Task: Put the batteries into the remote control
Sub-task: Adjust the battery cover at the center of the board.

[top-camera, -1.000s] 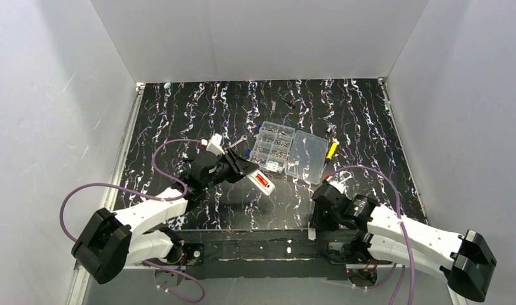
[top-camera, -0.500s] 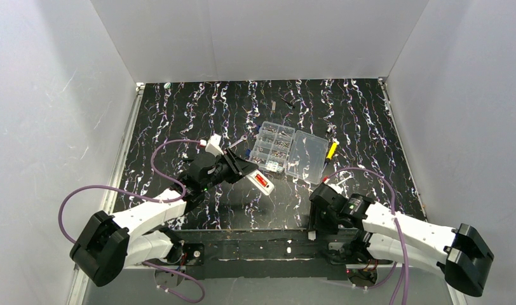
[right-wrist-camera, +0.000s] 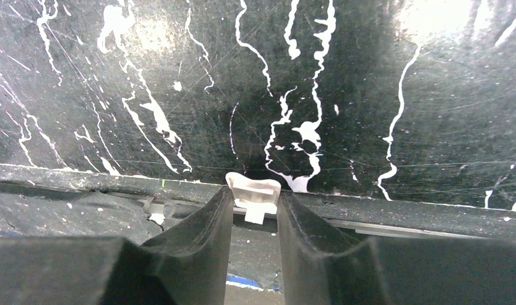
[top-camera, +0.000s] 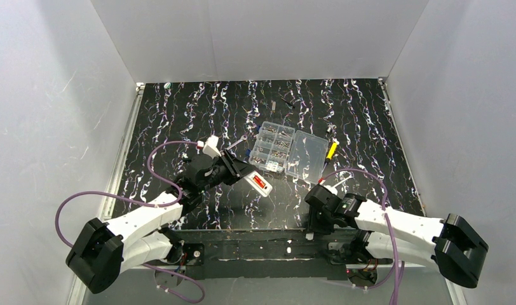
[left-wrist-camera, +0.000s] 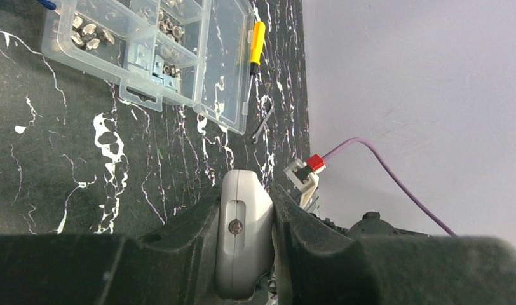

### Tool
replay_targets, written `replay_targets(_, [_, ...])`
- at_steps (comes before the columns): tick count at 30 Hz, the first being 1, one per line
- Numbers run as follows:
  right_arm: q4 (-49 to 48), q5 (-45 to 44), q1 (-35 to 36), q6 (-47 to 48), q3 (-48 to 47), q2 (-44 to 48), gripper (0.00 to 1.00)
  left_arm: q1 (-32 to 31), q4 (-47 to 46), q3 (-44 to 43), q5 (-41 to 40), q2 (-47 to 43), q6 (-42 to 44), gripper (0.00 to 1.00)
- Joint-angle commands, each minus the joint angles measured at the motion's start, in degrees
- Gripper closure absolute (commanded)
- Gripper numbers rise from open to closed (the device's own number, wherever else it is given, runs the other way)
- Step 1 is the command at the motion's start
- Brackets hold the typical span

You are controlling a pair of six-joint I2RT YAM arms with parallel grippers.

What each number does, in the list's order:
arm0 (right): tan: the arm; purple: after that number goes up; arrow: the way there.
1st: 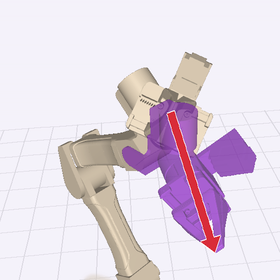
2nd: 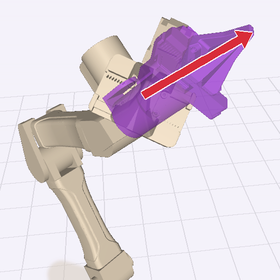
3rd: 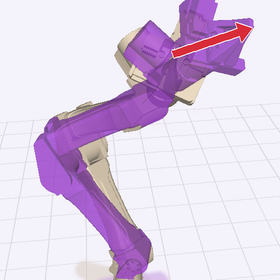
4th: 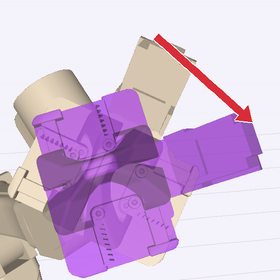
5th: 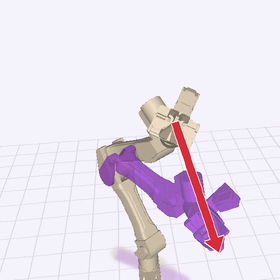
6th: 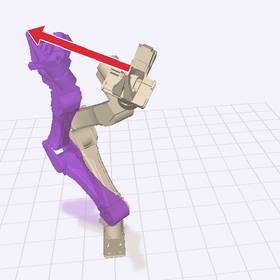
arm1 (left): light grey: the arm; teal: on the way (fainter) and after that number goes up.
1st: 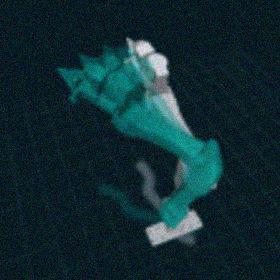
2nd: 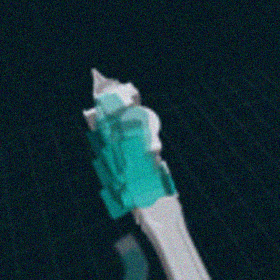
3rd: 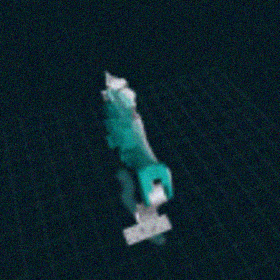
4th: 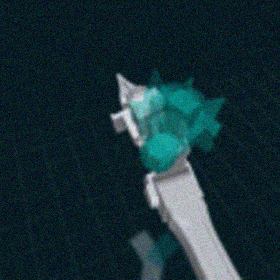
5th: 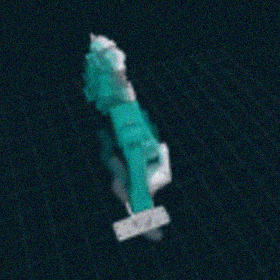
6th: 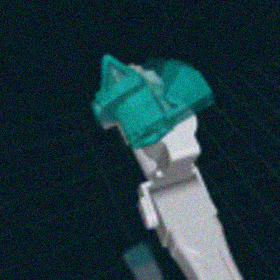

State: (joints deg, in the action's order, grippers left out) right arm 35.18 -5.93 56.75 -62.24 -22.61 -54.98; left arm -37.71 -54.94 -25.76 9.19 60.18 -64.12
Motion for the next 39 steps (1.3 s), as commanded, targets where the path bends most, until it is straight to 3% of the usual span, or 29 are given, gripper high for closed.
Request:
replay_targets(1, [-1.9, -0.6, 0.5, 0.7, -0.5, -1.2, 0.68, 0.2, -1.7, 0.3, -0.3, -1.6, 0.4, 1.0])
replay_targets(7, [-0.9, -2.1, 1.4, 0.8, -1.0, 2.8, 0.83, 0.2, -1.2, 0.7, -0.5, -2.5, 0.5, 1.0])
replay_targets(15, [1.0, -8.1, 2.0, 5.6, -6.8, 8.8, 0.88, 0.3, 0.6, 0.9, -0.9, -4.8, 1.7, 1.0])
replay_targets(18, [1.0, -12.5, 0.7, 10.9, -12.2, 2.0, 0.89, 0.3, 3.7, 1.2, -1.3, -7.7, 3.0, 1.0])
replay_targets(24, [-2.3, -6.6, -0.2, 21.6, -23.1, -21.1, 0.96, 0.2, 9.8, 1.0, -2.7, -13.5, 5.2, 1.0])
replay_targets(32, [2.3, -9.8, -0.2, 26.9, -30.5, -28.8, 0.99, 0.2, 10.9, 2.2, -3.6, -16.2, 5.4, 1.0])
replay_targets(39, [11.8, -18.4, -0.2, 31.3, -39.9, -36.3, 0.99, 0.2, 14.1, 1.8, -4.2, -19.0, 7.3, 1.0])
